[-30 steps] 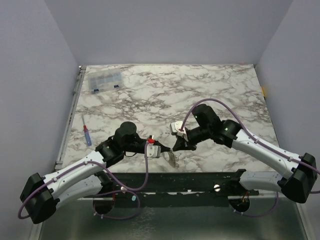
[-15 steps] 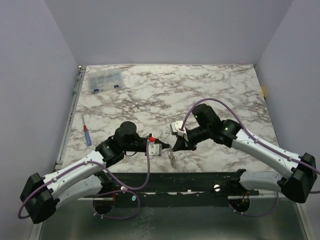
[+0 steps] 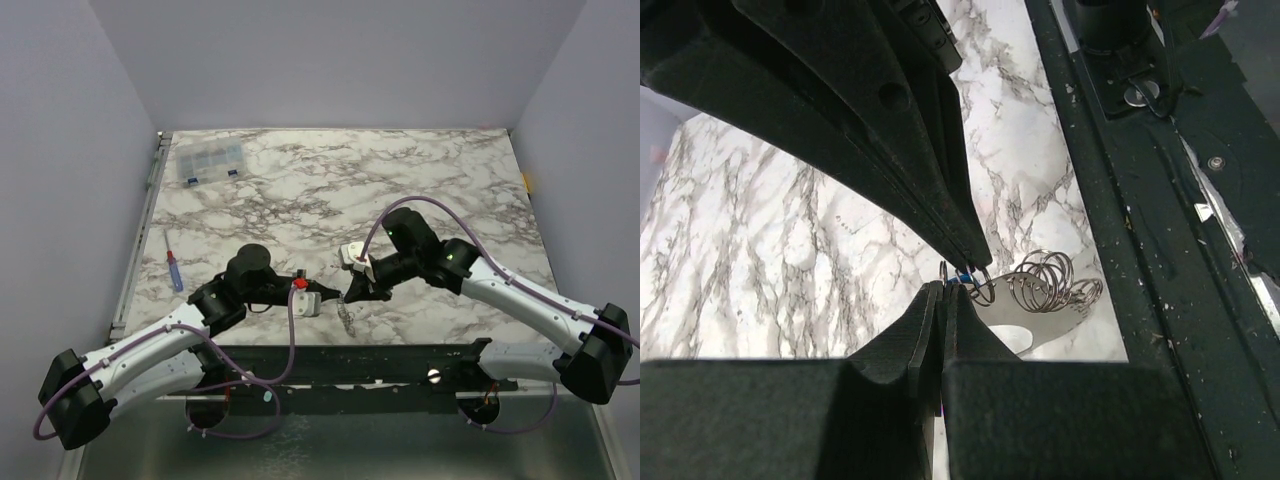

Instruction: Put the keys on the keyring

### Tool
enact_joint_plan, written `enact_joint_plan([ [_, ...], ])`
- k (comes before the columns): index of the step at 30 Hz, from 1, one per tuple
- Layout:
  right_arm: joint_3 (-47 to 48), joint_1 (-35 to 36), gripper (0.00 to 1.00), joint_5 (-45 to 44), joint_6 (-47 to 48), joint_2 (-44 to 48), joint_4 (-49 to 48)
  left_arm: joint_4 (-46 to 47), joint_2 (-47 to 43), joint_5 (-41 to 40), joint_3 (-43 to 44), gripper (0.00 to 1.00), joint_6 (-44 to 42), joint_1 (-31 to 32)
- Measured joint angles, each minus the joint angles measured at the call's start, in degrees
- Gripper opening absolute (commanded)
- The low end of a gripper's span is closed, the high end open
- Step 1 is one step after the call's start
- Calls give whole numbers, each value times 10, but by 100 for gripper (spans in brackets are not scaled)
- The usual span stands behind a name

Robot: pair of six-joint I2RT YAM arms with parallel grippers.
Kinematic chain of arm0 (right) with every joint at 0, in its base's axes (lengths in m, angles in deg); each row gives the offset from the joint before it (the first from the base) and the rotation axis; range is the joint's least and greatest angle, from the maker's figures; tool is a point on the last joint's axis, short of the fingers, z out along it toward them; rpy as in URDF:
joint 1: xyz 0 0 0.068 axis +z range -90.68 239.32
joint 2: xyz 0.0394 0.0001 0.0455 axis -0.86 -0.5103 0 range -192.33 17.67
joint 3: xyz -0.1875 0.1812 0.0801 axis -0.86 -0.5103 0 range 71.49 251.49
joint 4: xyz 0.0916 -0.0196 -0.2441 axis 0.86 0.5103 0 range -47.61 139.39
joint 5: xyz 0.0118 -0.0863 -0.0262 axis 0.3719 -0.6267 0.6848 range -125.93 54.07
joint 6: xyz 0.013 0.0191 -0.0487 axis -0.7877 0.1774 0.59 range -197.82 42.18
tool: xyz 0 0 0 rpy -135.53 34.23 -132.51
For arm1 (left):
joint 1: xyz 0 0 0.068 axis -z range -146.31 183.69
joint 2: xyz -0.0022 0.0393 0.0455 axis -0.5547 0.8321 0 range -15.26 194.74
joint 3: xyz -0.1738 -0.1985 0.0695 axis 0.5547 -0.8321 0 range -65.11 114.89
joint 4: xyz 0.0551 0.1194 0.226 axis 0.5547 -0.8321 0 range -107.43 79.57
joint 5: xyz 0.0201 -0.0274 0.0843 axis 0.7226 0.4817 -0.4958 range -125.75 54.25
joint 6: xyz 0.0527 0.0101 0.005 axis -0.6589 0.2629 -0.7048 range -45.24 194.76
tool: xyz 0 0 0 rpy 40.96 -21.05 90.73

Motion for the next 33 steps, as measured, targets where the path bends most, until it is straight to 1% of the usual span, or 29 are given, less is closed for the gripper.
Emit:
enact_joint_plan([
  [17, 0, 0, 1, -2, 0, 0, 1, 0, -2, 19, 0, 0, 0, 0],
  [33, 0, 0, 1, -24, 0, 16, 8, -3, 1, 23, 0, 0, 0, 3],
])
